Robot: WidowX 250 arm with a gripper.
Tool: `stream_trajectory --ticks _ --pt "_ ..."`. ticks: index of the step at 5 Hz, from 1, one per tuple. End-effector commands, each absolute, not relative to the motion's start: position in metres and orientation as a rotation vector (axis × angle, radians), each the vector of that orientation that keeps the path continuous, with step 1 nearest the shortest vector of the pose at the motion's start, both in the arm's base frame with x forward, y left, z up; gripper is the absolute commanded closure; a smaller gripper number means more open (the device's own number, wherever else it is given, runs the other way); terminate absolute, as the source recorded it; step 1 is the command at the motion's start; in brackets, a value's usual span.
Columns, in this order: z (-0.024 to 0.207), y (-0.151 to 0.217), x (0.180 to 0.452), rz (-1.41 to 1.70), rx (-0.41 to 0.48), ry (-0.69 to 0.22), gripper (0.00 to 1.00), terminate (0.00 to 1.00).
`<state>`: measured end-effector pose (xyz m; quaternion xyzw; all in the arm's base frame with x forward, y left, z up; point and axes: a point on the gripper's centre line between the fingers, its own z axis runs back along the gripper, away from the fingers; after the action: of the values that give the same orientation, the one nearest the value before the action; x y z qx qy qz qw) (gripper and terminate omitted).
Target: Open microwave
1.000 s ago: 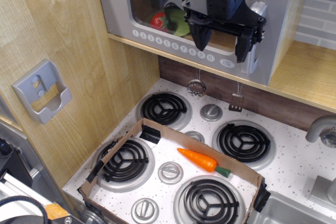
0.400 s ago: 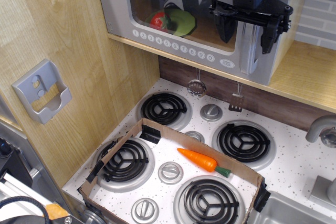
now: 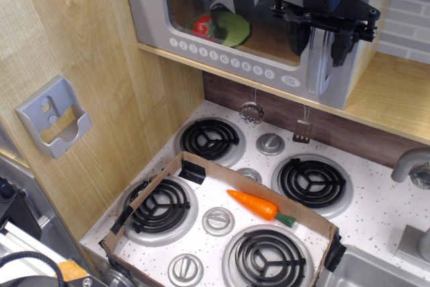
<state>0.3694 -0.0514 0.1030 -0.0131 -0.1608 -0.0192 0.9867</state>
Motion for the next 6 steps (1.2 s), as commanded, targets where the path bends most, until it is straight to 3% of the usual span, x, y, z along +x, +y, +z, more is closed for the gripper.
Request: stream_trajectory --ticks 1,3,4,5,6 --pt "0.117 -0.051 0.356 -0.006 0.009 -0.400 1.00 0.00" --pt "0.110 -0.044 0.313 0.137 0.009 -0.342 1.00 0.00" --pt "0.104 -0.039 0.278 0.211 0.036 -0.305 0.00 0.00" --pt "0.097 -0.047 0.242 0.359 0.039 -0.262 0.00 0.00" --pt "0.090 -0.069 0.229 0.385 0.029 -0.272 0.00 0.00"
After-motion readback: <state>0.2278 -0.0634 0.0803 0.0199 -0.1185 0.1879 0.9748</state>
